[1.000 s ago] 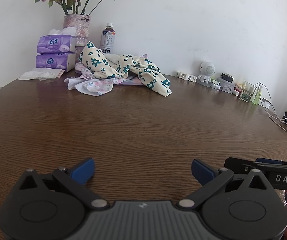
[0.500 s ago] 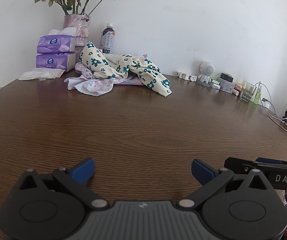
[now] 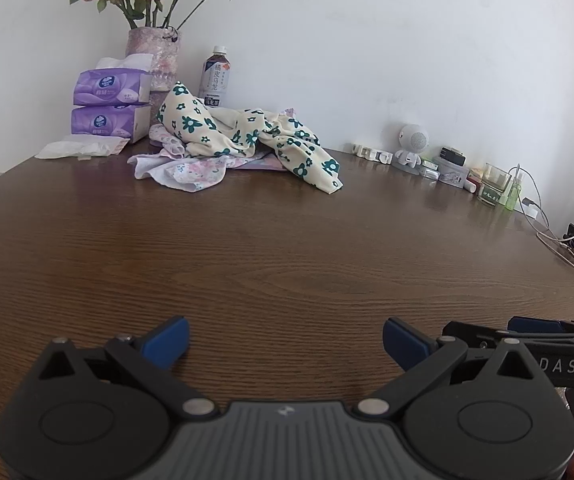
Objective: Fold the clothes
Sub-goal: 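Move both tools toward the cream teal-flowered garment on the pink cloth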
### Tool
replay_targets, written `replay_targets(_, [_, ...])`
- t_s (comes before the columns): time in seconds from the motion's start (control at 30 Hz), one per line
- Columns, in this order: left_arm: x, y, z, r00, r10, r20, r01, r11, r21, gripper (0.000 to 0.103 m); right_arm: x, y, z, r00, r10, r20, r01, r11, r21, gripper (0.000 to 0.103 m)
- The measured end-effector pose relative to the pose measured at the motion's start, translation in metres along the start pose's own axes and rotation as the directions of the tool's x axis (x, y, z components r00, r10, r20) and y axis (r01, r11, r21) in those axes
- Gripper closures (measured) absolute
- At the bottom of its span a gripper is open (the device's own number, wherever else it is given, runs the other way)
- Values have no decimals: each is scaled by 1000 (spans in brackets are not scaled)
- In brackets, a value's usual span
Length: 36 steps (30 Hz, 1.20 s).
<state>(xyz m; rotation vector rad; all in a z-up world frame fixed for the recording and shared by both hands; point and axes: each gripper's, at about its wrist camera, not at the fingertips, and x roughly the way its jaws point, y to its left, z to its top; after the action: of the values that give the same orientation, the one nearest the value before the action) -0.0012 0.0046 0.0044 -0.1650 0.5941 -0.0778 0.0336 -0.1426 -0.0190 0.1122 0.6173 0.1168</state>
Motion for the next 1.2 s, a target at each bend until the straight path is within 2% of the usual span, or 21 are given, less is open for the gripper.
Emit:
replay_targets(0.1, [-7,0,8,1000,-8,12,8,1000,-4,0,1,1,2,1000,0,-8,0,1000,-2,0])
replay_targets(0.2, [-18,-4,21,998,-1,58,0,1000,23,0,-3,3,8,1000,24,-3,-24,1000,-1,0])
replay_targets(0.47, [-30,-10,60,994,13,109,-19,998,54,0,-11,12,45,997,53,50,-51,998,-38,0])
replay_targets(0.93, [-8,-4,114,992,50,120,-59,995,77,0,-1,26,106,988,74,136,-61,993,-99,0])
replay_targets(1.2, [12,5,147,995,55,89,-60,997,57,0,14,33,136,977,81,197,-54,988,-142,0])
